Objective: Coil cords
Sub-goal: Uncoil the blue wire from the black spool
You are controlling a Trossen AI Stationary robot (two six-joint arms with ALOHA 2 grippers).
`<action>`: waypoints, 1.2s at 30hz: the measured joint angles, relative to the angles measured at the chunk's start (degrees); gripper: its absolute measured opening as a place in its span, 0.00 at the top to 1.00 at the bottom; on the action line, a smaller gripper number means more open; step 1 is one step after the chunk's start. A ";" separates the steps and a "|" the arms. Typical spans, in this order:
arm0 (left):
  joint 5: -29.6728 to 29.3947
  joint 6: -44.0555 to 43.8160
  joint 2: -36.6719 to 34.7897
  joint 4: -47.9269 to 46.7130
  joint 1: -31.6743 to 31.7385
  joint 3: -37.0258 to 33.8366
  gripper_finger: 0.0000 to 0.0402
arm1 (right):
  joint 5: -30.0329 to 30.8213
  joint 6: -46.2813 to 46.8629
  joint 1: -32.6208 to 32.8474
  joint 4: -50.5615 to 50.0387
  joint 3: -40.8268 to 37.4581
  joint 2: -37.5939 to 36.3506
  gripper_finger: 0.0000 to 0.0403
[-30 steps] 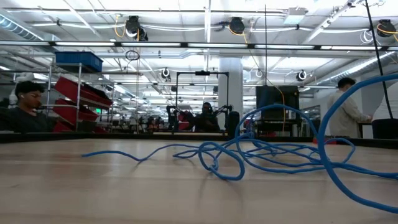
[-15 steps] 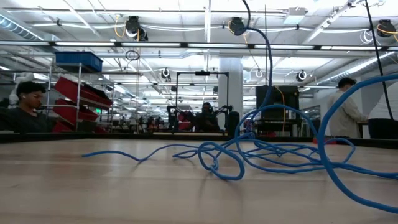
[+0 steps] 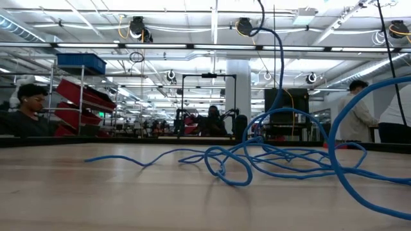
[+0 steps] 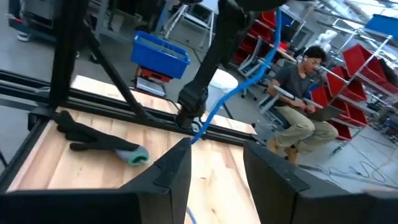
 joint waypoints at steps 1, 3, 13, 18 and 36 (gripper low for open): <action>0.02 -0.30 0.01 -0.27 0.03 0.00 1.00 | -0.32 0.09 -0.06 0.05 0.00 0.00 0.67; 0.13 -0.42 0.02 -0.35 0.03 0.00 1.00 | -0.40 0.15 -0.08 0.00 0.00 0.00 0.67; 0.38 -0.53 0.02 -0.32 0.03 0.00 1.00 | -3.90 0.37 -0.25 0.09 0.00 0.00 0.67; 0.38 -0.53 0.02 -0.67 0.03 0.00 1.00 | -10.80 0.39 -1.05 0.22 0.00 0.00 0.67; -0.66 -0.55 0.02 -1.36 0.03 0.00 1.00 | -11.00 2.20 -1.41 2.71 -0.03 0.02 0.98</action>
